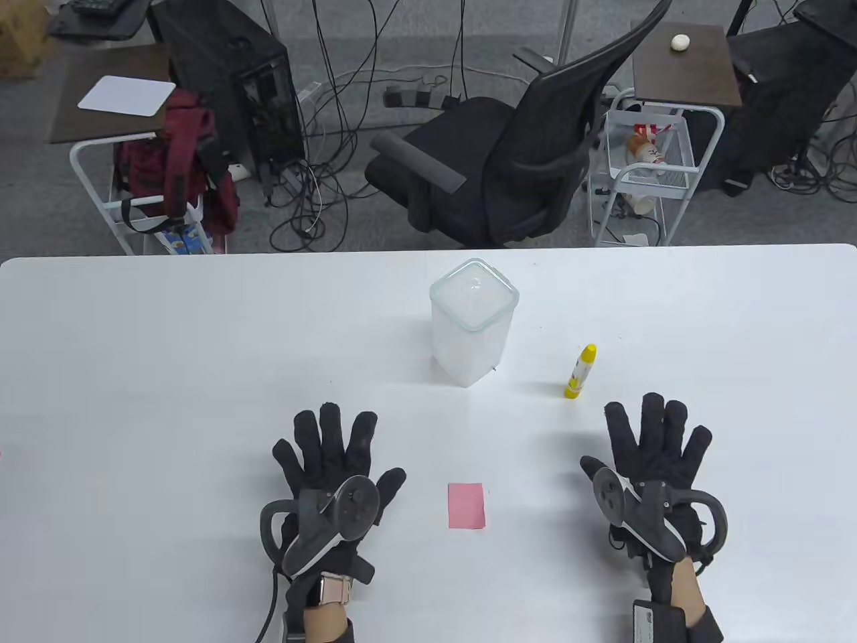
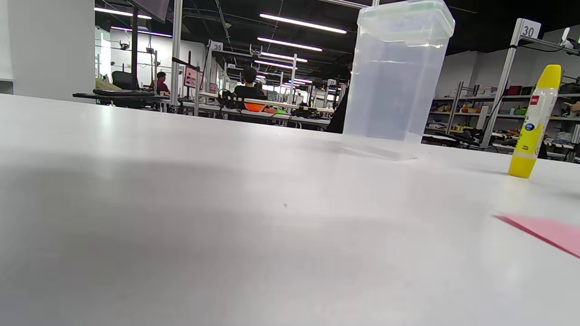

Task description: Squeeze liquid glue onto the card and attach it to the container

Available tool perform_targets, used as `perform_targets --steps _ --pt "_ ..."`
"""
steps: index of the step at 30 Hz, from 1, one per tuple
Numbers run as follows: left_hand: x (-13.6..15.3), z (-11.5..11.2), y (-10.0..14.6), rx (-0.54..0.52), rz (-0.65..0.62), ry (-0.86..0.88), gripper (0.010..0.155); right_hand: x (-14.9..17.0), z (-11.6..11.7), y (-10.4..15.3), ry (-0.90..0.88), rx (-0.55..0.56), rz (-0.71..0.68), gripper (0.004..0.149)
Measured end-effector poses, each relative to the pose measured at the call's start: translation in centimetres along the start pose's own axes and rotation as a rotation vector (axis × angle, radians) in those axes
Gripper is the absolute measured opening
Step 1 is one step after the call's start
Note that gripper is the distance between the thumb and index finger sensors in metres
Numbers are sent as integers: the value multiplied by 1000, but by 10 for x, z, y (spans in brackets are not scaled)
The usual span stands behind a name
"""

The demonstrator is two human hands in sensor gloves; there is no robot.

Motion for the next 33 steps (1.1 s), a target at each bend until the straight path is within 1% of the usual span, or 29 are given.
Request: perform_targets --steps 16,22,26,28,30,33 --pt "0 -2 0 46 3 28 88 1 -1 1 20 -30 -2 84" --pt "-6 2 -2 62 -24 59 89 1 -3 5 37 -27 -9 83" --pt "-14 10 -7 97 -34 64 91 2 -4 7 16 -27 -2 83" --pt "-19 19 -13 110 -30 74 92 4 -5 8 -3 -27 9 83" --pt "-24 29 -19 97 -40 99 92 4 -4 7 -22 -35 12 84" --pt "-35 45 -32 136 -13 110 92 6 -2 4 -34 -50 8 84"
Point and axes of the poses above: the tracker on the back of each hand, its own x axis roughly to the little-finger side, its own y axis roughly from the fingertips to the wrist, z = x × y, the point moved 1 cm from there along -y, roughly from the wrist to the fingertips, and after that the axes turned 15 degrees about x, right-handed, at the moved point
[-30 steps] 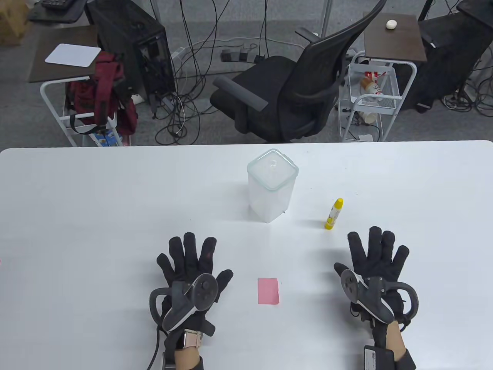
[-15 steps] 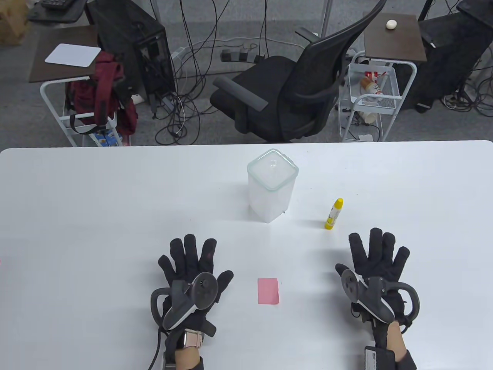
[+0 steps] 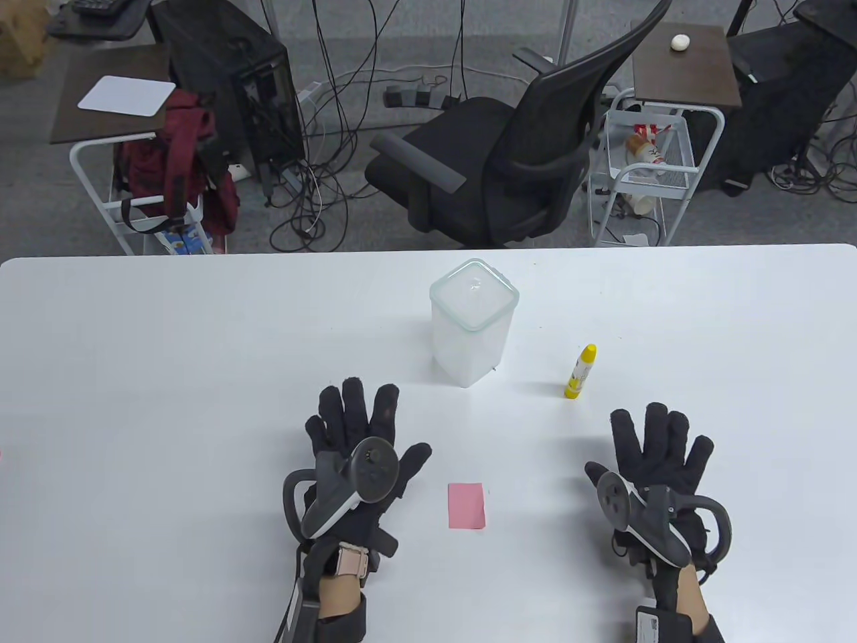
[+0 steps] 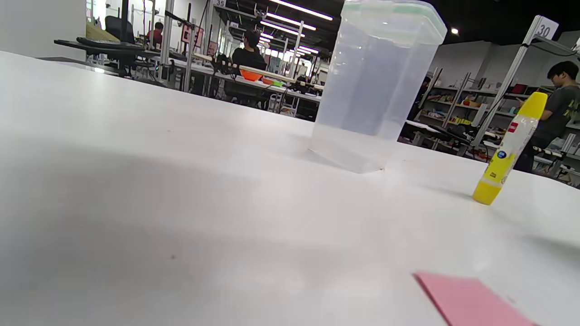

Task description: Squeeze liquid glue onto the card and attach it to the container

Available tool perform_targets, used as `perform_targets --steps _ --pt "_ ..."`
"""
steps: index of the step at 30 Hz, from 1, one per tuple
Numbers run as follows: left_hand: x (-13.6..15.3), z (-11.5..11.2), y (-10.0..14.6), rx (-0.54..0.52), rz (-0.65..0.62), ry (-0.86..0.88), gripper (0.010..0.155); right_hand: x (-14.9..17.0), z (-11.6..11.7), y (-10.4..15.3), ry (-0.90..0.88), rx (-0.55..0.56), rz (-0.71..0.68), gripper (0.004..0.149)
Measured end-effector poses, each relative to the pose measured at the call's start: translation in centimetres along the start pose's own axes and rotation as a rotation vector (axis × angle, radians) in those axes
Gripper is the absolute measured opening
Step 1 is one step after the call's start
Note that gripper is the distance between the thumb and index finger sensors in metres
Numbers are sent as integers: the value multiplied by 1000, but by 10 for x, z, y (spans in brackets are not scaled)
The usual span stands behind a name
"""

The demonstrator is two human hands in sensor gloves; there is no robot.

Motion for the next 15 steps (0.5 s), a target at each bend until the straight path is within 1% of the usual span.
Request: perform_targets --steps 3,6,11,12,14,15 --pt "-14 20 -13 -35 -13 -19 93 3 2 -3 -11 0 1 84" --pt "-31 40 -28 -58 -40 -1 95 6 3 -6 -26 -2 12 84" --pt "-65 69 -62 -64 -56 7 104 10 7 -10 -54 -34 26 84" --pt "-71 73 -70 -58 -52 2 105 10 7 -10 -57 -37 27 84" --pt "-83 80 -90 -11 -15 -6 108 9 8 -11 -58 -37 22 84" --pt "-86 82 -96 2 -12 -12 110 9 7 -11 -58 -34 20 84"
Point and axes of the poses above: the tracker on the back of each hand, its own x axis roughly to the little-finger side, its own y axis roughly from the fingertips to the wrist, z = x × y, the point moved 1 cm from there along -y, roughly from the wrist to the fingertips, and after that the axes turned 15 degrees about x, right-handed, at the moved point
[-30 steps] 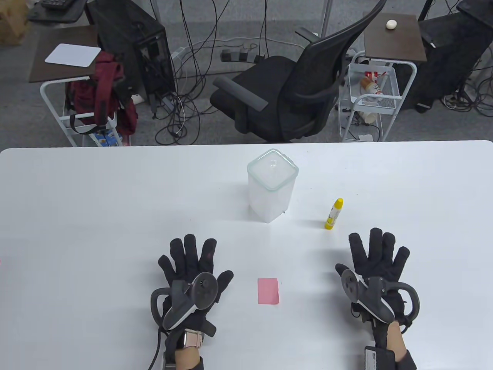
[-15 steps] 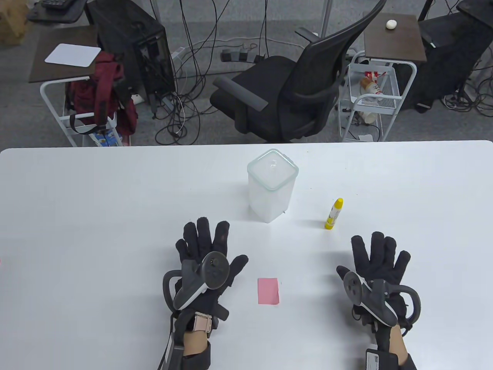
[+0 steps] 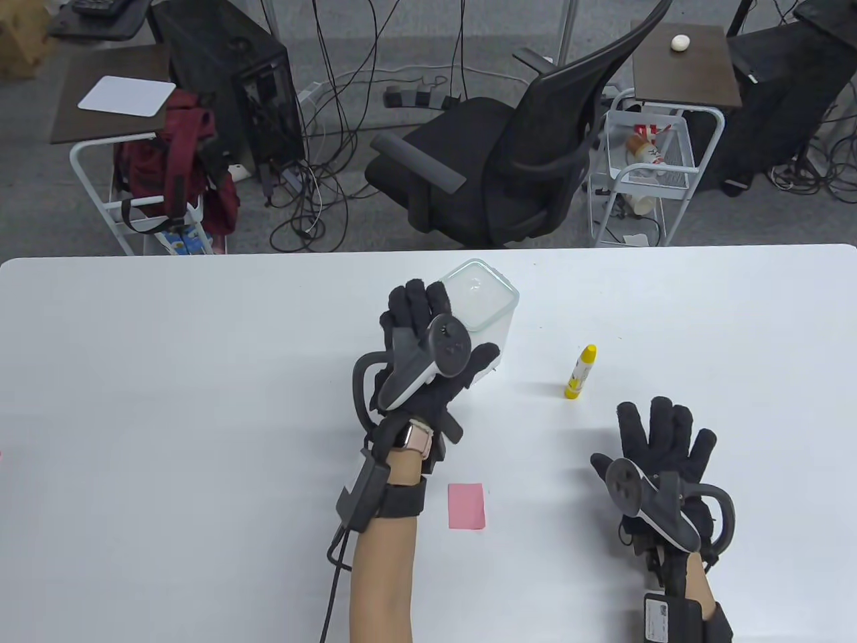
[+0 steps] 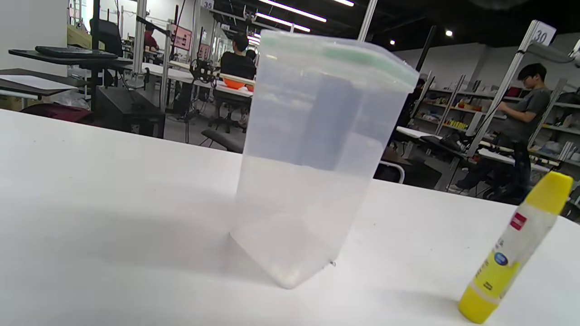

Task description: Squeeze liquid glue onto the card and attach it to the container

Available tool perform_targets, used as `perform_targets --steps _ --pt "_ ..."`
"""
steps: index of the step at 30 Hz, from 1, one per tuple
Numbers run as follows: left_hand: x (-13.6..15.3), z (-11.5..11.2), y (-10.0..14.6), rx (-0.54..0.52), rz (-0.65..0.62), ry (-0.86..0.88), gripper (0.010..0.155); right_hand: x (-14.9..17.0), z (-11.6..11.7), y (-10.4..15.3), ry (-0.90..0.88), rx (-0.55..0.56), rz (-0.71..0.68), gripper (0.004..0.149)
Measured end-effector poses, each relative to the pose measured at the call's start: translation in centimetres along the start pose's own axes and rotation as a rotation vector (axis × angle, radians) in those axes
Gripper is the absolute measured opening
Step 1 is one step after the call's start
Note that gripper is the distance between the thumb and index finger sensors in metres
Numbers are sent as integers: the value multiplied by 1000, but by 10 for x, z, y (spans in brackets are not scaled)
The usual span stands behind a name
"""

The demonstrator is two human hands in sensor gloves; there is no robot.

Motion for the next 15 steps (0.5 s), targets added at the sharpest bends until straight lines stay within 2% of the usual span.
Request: perform_targets --steps 6,11,15 --pt "-19 8 -39 47 21 -44 117 1 1 -2 8 12 -6 84" --pt "-22 4 -62 116 55 -90 121 5 2 -3 3 8 3 84" --pt "-22 2 -64 12 66 -118 110 7 4 -5 1 -4 10 84"
Point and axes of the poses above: the tracker on the back of each hand, its own x axis roughly to the little-finger side, its own y axis roughly from the fingertips to the wrist, z = x × y, the point moved 1 cm from there along -y, roughly from the wrist to the fingertips, and after that the axes turned 15 degrees about x, right-handed, at the moved point
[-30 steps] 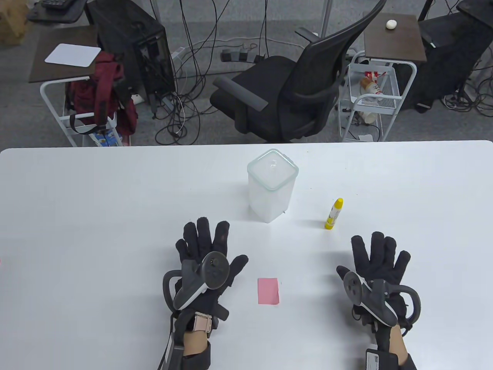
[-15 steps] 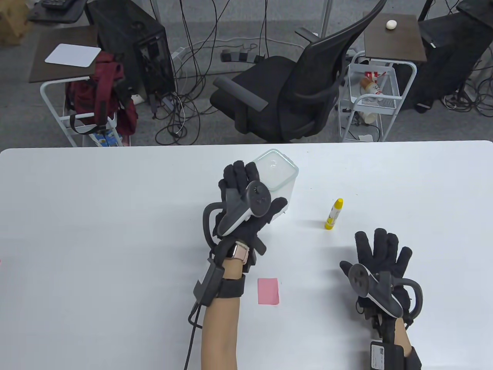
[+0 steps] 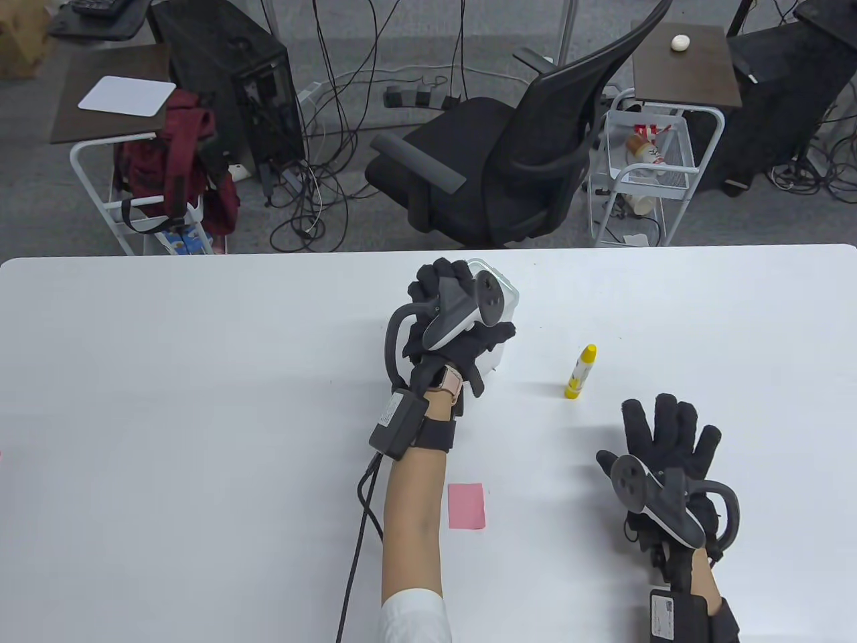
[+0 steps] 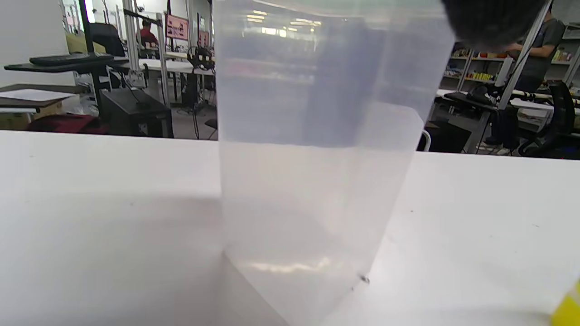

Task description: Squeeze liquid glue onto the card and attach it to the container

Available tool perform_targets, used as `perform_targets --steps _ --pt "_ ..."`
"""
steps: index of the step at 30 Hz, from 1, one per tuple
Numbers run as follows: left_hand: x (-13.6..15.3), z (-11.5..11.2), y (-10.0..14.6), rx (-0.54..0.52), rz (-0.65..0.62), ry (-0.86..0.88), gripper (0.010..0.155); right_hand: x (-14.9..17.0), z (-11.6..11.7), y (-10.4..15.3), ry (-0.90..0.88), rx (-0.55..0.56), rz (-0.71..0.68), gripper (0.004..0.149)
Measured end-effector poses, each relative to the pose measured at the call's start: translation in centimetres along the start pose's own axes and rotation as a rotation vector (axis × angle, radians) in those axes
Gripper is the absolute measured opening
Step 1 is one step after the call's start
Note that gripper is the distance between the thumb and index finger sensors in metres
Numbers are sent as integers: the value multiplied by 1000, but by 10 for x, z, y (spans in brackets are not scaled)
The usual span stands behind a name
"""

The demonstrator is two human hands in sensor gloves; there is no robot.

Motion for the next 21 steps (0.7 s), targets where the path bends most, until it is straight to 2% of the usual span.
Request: perform_targets --steps 6,11,17,21 --pt "6 -6 12 -129 -79 -3 109 -2 -1 0 12 5 -7 84" --pt "10 -11 41 -198 -204 -45 109 -5 -3 3 26 28 -27 83" --pt "7 -20 82 -191 -360 -104 108 -8 -5 5 35 39 -38 83" --pt "3 -29 96 -150 -427 -94 108 -8 -4 6 40 43 -39 83"
Point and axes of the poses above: the tracker on the back of each hand, its own x axis roughly to the little-finger side, its own y axis roughly from the fingertips to the wrist, z = x × y, the point moved 1 cm from there along -y, roughly from the wrist to the fingertips, and after that the axes turned 15 degrees about x, right-handed, at the moved point
